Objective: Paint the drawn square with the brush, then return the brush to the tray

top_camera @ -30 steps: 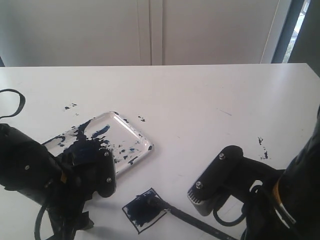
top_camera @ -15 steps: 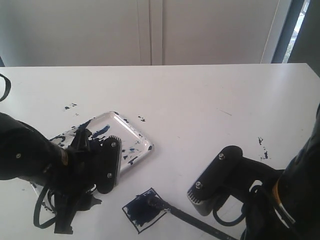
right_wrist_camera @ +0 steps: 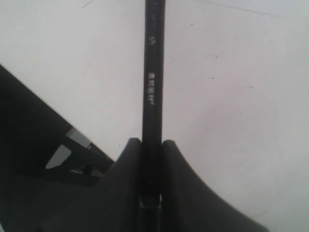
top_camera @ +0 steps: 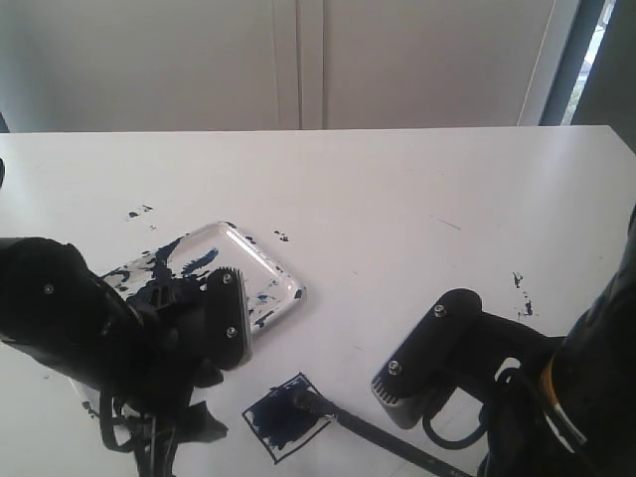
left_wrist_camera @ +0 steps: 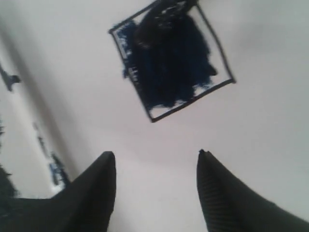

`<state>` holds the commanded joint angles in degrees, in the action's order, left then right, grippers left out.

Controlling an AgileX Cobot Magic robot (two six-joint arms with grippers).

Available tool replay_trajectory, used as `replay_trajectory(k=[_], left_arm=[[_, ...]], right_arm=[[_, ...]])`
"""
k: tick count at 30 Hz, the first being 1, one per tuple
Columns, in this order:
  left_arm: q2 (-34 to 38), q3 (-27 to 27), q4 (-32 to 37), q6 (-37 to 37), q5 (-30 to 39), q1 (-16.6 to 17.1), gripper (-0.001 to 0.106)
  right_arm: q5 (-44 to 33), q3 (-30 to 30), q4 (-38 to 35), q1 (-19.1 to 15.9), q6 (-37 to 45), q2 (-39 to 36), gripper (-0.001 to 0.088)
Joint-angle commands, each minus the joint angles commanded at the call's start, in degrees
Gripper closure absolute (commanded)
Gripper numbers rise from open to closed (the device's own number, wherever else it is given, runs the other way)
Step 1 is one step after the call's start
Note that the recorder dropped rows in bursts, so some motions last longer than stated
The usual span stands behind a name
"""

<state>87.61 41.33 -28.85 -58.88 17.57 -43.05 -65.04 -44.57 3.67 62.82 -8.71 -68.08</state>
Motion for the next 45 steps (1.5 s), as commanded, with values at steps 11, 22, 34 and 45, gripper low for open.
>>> replay_trajectory(k=[11, 22, 34, 45], left_arm=[[2.6, 0.0, -0.8, -1.5, -2.4, -5.1, 0.045], [6.7, -0.1, 1.3, -1.4, -3.9, -5.1, 0.045], [6.7, -0.2, 1.9, -1.2, -4.1, -5.1, 0.045], [8.8, -0.2, 1.9, -0.9, -4.1, -5.1, 0.045]], right_arm=[[0.8, 0.0, 0.2, 0.0, 0.0, 0.0, 0.0868], [0.5, 0.0, 0.4, 0.0, 0.0, 0.0, 0.0868], [-1.2, 0.0, 0.4, 0.0, 0.0, 0.0, 0.0868], [-2.1, 0.0, 0.4, 0.0, 0.0, 0.0, 0.0868]])
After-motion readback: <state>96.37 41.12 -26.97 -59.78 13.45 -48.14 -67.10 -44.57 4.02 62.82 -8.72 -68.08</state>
